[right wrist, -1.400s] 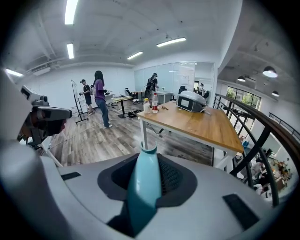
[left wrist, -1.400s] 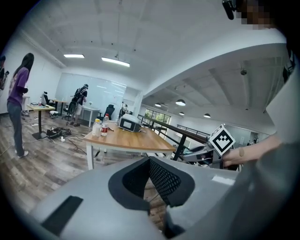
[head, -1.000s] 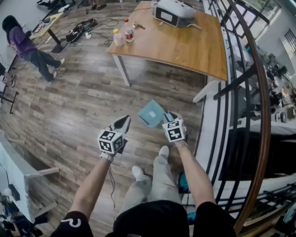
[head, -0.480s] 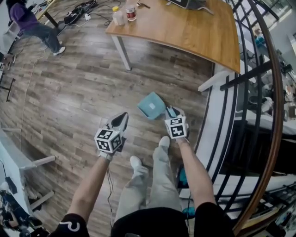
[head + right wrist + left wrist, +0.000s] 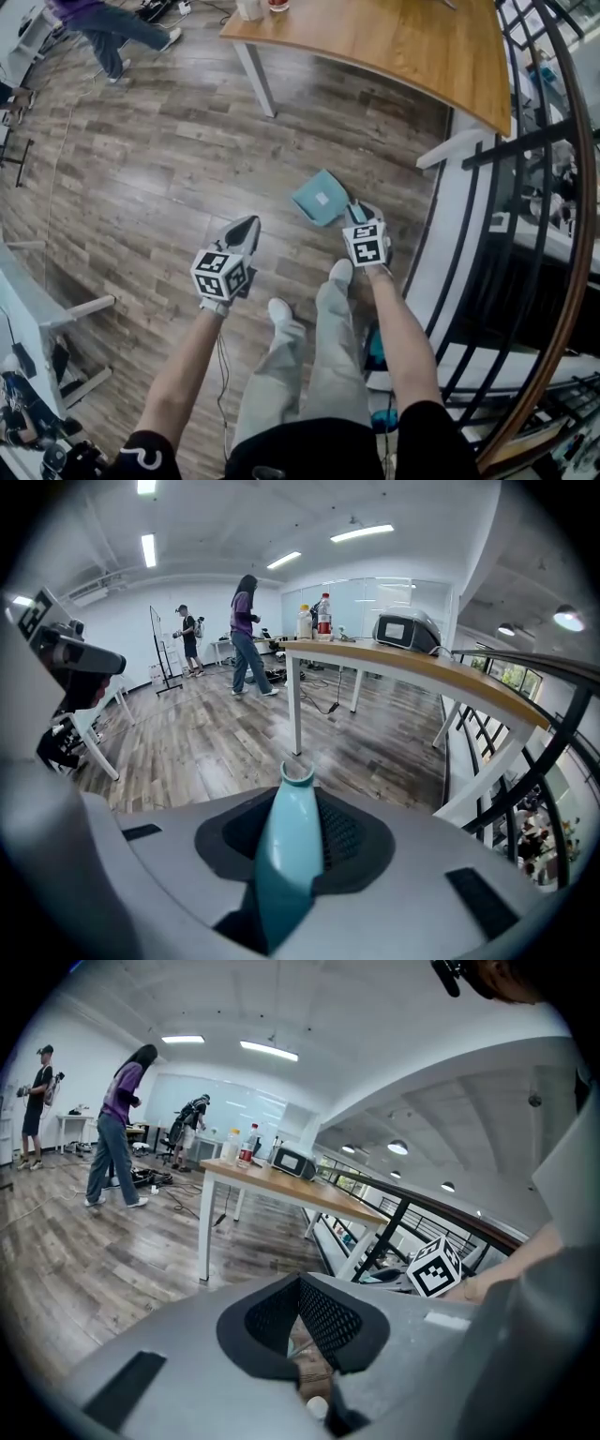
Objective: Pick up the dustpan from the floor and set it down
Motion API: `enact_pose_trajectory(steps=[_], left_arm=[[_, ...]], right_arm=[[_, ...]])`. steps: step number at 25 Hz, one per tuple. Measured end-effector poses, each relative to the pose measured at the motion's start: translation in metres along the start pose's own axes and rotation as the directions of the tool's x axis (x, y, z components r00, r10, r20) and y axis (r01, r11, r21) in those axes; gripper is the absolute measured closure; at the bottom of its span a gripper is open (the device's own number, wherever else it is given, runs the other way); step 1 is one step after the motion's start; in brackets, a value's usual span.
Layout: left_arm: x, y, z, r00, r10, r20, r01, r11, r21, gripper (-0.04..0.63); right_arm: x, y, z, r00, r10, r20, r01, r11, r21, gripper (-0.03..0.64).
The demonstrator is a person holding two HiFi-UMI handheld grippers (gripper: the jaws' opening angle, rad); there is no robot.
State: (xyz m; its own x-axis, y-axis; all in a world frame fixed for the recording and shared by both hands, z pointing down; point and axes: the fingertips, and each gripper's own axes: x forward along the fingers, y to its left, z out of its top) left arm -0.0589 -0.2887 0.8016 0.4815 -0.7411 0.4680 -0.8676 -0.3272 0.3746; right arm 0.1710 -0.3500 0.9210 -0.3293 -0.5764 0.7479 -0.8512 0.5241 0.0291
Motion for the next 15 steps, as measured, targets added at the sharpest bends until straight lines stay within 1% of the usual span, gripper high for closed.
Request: enact_pose_trajectory(steps=[6,10,13,15], left_arm=[[0.003,0.002,-0.008,1.000,0.006,0.000,-0.006,1.000,-0.015,0.597],[0.005,-0.001,-0.016,1.000,0.001,-0.013,-0.002,1.000,-0.019,0.597],[0.009,-0.006,-0.019,1.000,-0.006,-0.028,0.006,1.000,-0.014,0.597],[0.011,-0.010,-0.020,0.999,-0.011,-0.038,0.011,1.000,-0.004,0.597]], right_arm=[[0.009,0.006,-0.015,1.000,0.000,-0.010,0.000,1.000,0.000,0.525],[0.006,0.011,-0.022,1.000,-0.001,-0.007,0.001,1.000,-0.003,0.522],[0.007,0.011,-0.026,1.000,-0.002,-0.025,0.002,1.000,-0.003,0.517],[0.006,0.011,-0.029,0.999,0.003,-0.036,-0.003,1.000,0.005,0.474]])
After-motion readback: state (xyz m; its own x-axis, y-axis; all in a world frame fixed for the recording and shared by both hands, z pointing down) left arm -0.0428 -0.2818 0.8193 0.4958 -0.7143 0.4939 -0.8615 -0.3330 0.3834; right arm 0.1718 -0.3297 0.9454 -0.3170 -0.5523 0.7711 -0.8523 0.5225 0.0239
